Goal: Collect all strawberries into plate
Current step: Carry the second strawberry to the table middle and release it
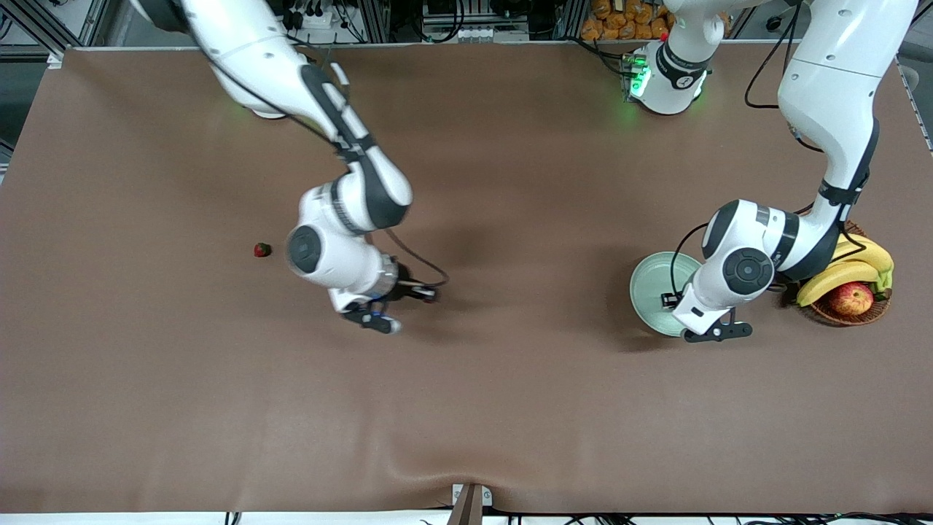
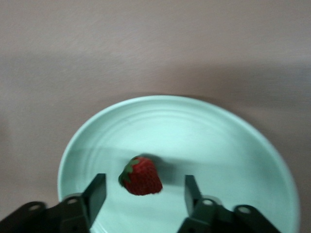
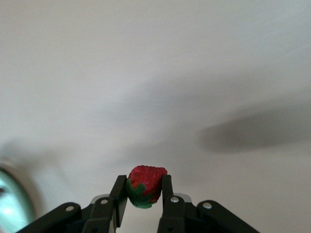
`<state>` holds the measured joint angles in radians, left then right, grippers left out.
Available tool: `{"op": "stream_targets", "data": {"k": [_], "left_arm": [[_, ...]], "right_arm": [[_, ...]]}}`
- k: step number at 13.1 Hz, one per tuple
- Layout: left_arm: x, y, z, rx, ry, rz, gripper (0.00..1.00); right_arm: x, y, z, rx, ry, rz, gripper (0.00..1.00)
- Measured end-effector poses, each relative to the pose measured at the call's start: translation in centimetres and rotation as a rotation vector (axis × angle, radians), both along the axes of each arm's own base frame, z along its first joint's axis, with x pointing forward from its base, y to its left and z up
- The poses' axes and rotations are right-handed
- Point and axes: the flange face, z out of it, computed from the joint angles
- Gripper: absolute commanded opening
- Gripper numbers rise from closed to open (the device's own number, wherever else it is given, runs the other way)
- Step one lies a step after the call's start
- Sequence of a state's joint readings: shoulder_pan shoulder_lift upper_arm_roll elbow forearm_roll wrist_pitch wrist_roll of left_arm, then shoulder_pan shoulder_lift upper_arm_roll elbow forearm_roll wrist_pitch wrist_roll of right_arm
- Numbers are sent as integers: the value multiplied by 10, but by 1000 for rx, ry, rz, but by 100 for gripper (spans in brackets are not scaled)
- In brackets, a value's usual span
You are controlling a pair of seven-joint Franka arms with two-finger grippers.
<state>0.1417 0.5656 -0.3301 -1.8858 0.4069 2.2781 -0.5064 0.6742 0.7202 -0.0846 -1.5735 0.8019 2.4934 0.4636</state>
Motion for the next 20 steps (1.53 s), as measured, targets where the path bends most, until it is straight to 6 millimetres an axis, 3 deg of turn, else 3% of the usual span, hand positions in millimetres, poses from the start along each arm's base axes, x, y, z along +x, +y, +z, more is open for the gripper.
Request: {"op": "stream_targets", "data": {"k": [2,3,4,5,8,10,12,15,18,20], "left_arm": [[1,-14,23,-8,-29,-10,100],[1,-21,35,-23,-33,1,100],[1,-29,47,-55,-32,23,100],[0,-42,57,-99,-28,53,100],[-7,-86,67,-170,-13,135,100],[-16,-124,63,-181,-2,160,100],[-22,-164,60,-187,-3,196,100],[-17,-222,62,-224,-21,287,100],[-9,-279,44,-286,-31,342,100],[-4,-299,26,-351,-64,370,99]], "right_arm": [[-9,42,-16,87,-16,-76,6],[-11,58,-20,109,-28,-86,22],[-14,70,-25,117,-48,-90,46],[-18,80,-33,116,-67,-94,61],[-26,89,-50,100,-82,-96,91],[-10,69,-47,91,-88,-134,100],[15,13,-43,69,-51,-193,100],[41,-116,-23,-17,-8,-160,100],[37,-228,12,-163,85,9,100],[30,-277,36,-324,133,149,100]]}}
